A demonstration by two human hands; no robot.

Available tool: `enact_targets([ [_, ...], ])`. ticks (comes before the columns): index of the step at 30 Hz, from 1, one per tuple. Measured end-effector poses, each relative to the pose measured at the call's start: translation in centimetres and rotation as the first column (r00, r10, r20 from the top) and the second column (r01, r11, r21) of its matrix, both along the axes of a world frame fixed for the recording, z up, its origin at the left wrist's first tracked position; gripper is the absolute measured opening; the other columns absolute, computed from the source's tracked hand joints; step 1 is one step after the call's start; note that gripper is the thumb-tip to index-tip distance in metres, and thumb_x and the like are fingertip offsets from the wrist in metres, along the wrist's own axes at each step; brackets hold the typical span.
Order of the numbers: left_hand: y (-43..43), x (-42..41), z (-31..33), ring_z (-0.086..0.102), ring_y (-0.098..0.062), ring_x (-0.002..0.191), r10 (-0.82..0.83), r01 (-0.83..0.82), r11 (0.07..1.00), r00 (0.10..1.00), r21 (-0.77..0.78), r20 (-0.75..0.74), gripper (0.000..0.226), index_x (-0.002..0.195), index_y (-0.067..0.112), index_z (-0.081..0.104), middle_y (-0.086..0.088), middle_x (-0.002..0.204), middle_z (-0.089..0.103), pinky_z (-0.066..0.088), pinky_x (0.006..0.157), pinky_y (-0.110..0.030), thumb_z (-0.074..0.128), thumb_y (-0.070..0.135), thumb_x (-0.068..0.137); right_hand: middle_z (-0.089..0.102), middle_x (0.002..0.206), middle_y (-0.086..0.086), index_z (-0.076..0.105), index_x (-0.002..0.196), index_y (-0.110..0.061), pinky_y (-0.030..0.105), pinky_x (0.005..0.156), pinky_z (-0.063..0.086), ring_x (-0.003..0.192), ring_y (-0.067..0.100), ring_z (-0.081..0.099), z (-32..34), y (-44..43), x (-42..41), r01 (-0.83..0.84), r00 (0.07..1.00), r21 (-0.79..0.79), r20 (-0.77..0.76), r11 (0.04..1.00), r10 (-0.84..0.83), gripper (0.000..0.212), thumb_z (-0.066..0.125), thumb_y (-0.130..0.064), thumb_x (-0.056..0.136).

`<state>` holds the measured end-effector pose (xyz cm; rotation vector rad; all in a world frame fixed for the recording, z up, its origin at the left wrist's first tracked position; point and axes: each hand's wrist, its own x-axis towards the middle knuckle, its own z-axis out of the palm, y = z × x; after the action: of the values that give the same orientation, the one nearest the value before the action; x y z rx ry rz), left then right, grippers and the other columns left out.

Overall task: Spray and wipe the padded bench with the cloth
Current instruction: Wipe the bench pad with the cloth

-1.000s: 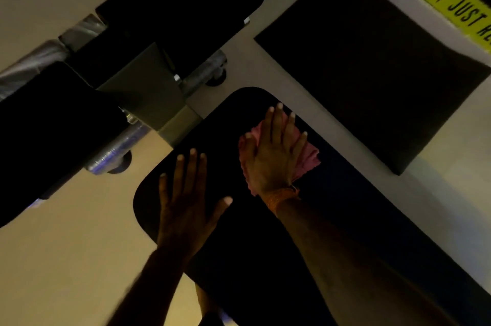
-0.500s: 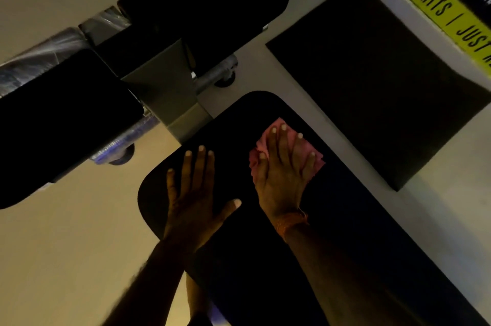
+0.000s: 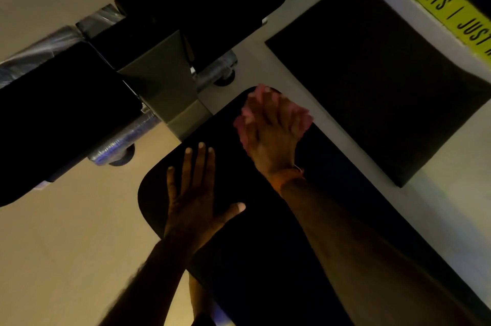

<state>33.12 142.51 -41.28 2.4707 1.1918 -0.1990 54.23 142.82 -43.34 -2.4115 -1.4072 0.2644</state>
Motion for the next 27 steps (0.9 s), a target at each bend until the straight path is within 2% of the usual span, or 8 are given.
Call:
enact_targets([
  [3,-0.9,-0.3,0.4,-0.005,-0.028,0.158,0.031,-0.030,0.999,0.999,-0.019,0.013,0.121,0.163,0.014,0.004,-0.008,0.172,-0.006,0.009,0.124,-0.059,0.022,0.096,0.076,0.016,0.172,0.002,0.023,0.161,-0.036,0.066,0.121,0.017,0.159,0.035,0.012,-0.1,-3.4,1.5,-0.456,0.866,-0.095,0.180,0.885,0.466,0.059,0.036,-0.050,0.106],
  [4,-1.1,-0.4,0.5,-0.008,-0.028,0.158,0.038,-0.038,0.999,0.999,-0.033,0.021,0.124,0.163,0.015,0.002,-0.007,0.172,-0.009,0.006,0.124,-0.058,0.023,0.098,0.074,0.016,0.172,0.002,0.020,0.161,-0.039,0.068,0.120,0.016,0.158,0.037,0.013,0.1,-3.1,3.1,-0.462,0.861,-0.107,0.182,0.880,0.474,0.061,0.035,-0.053,0.104],
  [8,-1.5,-0.5,0.5,-0.020,-0.027,0.156,0.043,-0.041,0.997,0.999,-0.064,0.026,0.134,0.162,0.016,-0.008,-0.005,0.169,-0.023,-0.004,0.124,-0.057,0.025,0.102,0.066,0.007,0.173,0.000,0.017,0.161,-0.038,0.069,0.121,0.009,0.158,0.037,0.010,1.2,1.5,4.2,-0.067,0.998,-0.107,0.008,0.992,0.069,0.065,0.013,-0.061,0.101],
  [12,-2.4,-0.2,1.0,-0.021,-0.030,0.156,0.050,-0.048,0.995,0.999,-0.085,0.022,0.139,0.162,0.017,-0.007,-0.007,0.168,-0.024,-0.005,0.123,-0.059,0.035,0.101,0.060,0.008,0.173,-0.001,0.015,0.162,-0.035,0.064,0.125,0.007,0.160,0.032,0.006,0.2,-6.2,-0.5,-0.355,0.918,-0.135,0.135,0.925,0.372,0.058,0.022,-0.051,0.106],
  [14,-3.5,-0.1,1.3,-0.024,-0.031,0.155,0.050,-0.048,0.993,0.999,-0.104,0.016,0.141,0.162,0.018,-0.008,-0.008,0.168,-0.025,-0.006,0.122,-0.061,0.038,0.101,0.058,0.007,0.173,0.001,0.015,0.163,-0.036,0.059,0.126,0.000,0.160,0.033,0.003,0.1,-12.1,0.9,-0.318,0.915,-0.172,0.202,0.932,0.350,0.063,0.035,-0.049,0.104],
  [18,-6.1,0.3,1.4,-0.028,-0.032,0.153,0.029,-0.026,0.990,0.999,-0.138,0.015,0.141,0.162,0.022,-0.010,-0.009,0.167,-0.027,-0.010,0.121,-0.064,0.042,0.100,0.056,-0.002,0.174,0.005,0.009,0.164,-0.037,0.068,0.123,0.001,0.159,0.036,-0.005,1.1,-14.0,2.3,0.062,0.993,-0.205,0.110,0.977,-0.040,0.061,0.020,-0.050,0.105],
  [23,-8.7,0.9,1.6,-0.027,-0.033,0.152,-0.001,0.002,0.989,1.000,-0.145,0.004,0.140,0.162,0.022,-0.008,-0.012,0.168,-0.022,-0.005,0.120,-0.067,0.042,0.097,0.055,0.008,0.173,0.001,0.018,0.163,-0.035,0.068,0.122,0.013,0.159,0.032,0.000,0.2,-20.2,1.4,-0.276,0.922,-0.248,0.204,0.929,0.328,0.068,0.042,-0.048,0.101],
  [27,-9.3,0.9,1.4,-0.024,-0.033,0.154,-0.019,0.018,0.992,1.000,-0.127,-0.006,0.140,0.162,0.022,-0.009,-0.012,0.169,-0.020,-0.004,0.121,-0.067,0.041,0.098,0.055,0.000,0.173,0.004,0.013,0.164,-0.030,0.068,0.124,0.006,0.159,0.033,-0.005,0.1,-20.4,2.6,0.284,0.953,-0.181,0.160,0.942,-0.257,0.065,0.039,-0.044,0.107],
])
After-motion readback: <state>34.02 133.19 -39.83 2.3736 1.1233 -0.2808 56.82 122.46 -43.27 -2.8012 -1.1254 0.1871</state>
